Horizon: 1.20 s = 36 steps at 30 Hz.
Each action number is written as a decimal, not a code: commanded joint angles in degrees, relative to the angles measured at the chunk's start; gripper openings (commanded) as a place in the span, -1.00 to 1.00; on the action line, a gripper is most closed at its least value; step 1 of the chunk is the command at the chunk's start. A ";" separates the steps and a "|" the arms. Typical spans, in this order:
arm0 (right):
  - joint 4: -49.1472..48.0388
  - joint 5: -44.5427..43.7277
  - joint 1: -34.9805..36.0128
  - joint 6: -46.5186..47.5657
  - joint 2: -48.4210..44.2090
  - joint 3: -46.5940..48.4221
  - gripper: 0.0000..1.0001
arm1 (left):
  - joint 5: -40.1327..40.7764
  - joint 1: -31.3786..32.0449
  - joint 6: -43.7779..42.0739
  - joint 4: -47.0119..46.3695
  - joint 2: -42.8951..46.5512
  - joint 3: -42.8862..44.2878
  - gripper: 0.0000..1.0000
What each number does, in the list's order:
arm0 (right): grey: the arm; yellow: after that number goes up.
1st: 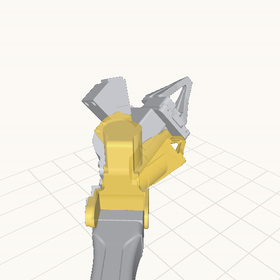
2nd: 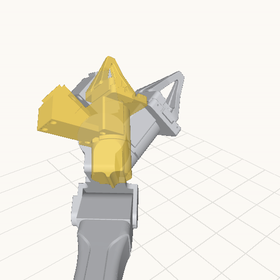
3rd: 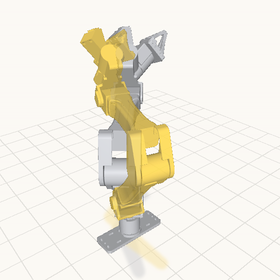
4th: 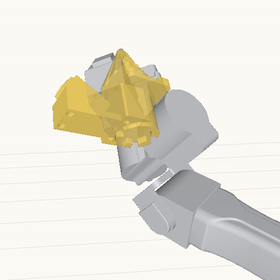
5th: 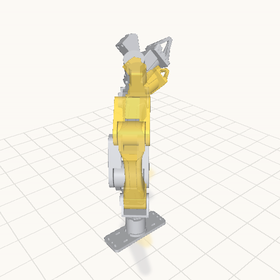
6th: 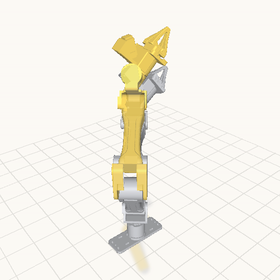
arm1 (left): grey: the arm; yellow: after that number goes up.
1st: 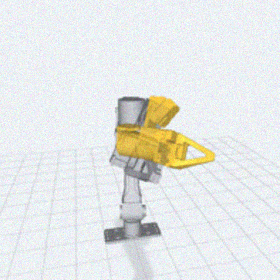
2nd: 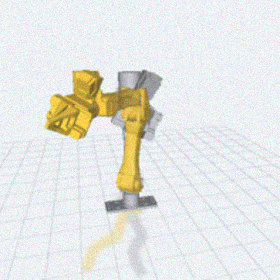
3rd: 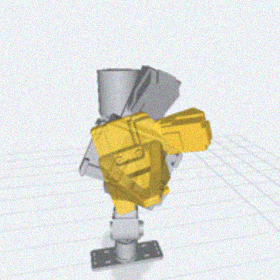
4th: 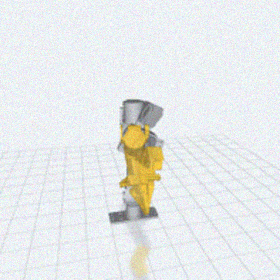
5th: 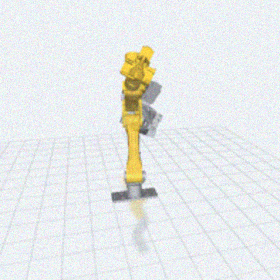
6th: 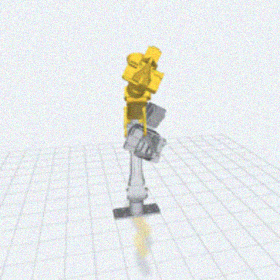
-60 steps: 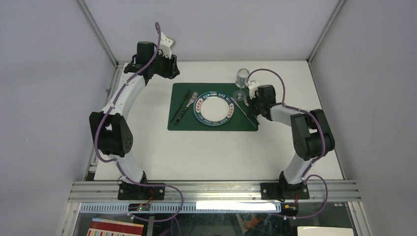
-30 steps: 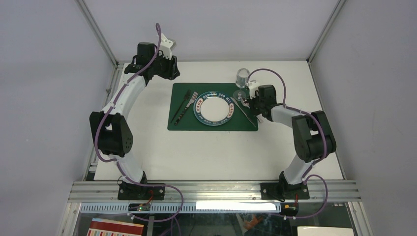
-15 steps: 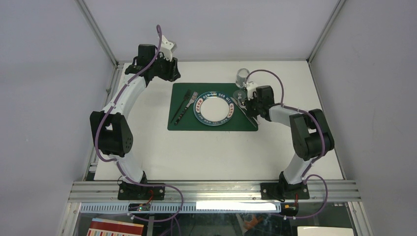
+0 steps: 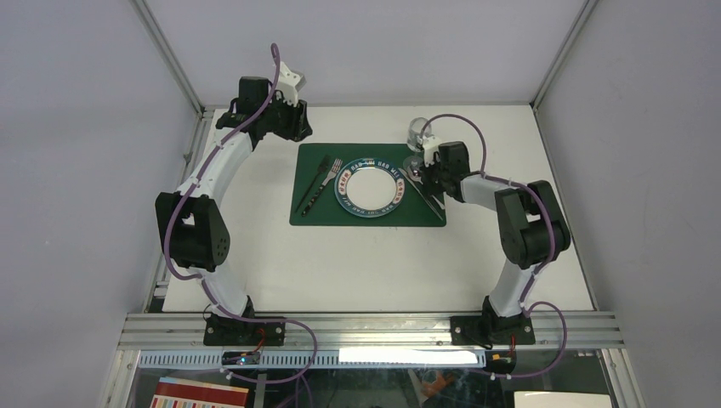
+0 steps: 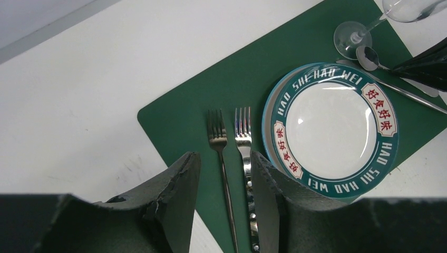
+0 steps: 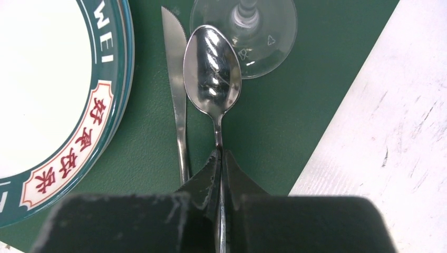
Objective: Set the dinner table for one person
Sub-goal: Adjust the spoon with the napkin, then adjust the knife on the napkin.
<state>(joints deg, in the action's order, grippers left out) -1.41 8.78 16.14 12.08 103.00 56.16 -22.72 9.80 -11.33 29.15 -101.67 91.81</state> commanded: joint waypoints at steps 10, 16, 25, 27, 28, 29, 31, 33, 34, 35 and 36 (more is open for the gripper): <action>-3.32 -0.31 0.65 0.86 -9.56 -4.08 -0.43 | -2.59 0.53 -1.12 -2.36 3.18 -0.33 -0.15; -0.18 1.21 0.68 1.82 -16.08 -6.16 -0.41 | -2.44 0.52 -1.08 -2.43 3.89 -0.41 -0.13; 5.36 1.23 0.99 4.83 -15.91 -7.29 -0.38 | -3.03 0.49 -1.14 -2.60 5.28 -1.64 -0.14; 7.99 0.71 1.15 5.74 -14.59 -6.18 -0.41 | -3.03 0.52 -1.30 -2.82 5.70 -2.25 -0.16; 8.05 0.18 1.13 5.33 -14.65 -6.22 -0.43 | -3.03 0.54 -1.23 -2.94 5.84 -2.40 -0.17; 7.34 0.08 1.10 5.60 -15.25 -7.06 -0.40 | -3.08 0.49 -1.24 -3.02 5.86 -2.54 -0.18; 7.87 -0.44 1.58 6.15 -16.02 -7.71 -0.37 | -3.22 0.50 -1.09 -3.14 6.02 -2.72 -0.17; 9.51 -0.63 1.66 6.22 -15.76 -6.92 -0.34 | -3.70 0.57 -0.99 -3.29 6.13 -2.78 -0.17; 10.43 -0.49 1.62 6.20 -15.59 -6.59 -0.34 | -3.81 0.58 -0.85 -3.28 6.21 -2.78 -0.17; 10.91 -0.32 1.67 6.29 -15.43 -6.44 -0.33 | -3.99 0.58 -0.86 -3.25 6.42 -2.78 -0.17; 11.62 -0.08 1.76 6.65 -15.23 -6.13 -0.33 | -4.19 0.57 -0.80 -3.30 6.58 -2.90 -0.17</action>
<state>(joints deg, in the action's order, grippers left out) 8.32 9.13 17.41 17.10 88.27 48.77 -24.60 9.80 -11.55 28.86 -98.76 89.10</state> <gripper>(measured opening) 0.332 0.414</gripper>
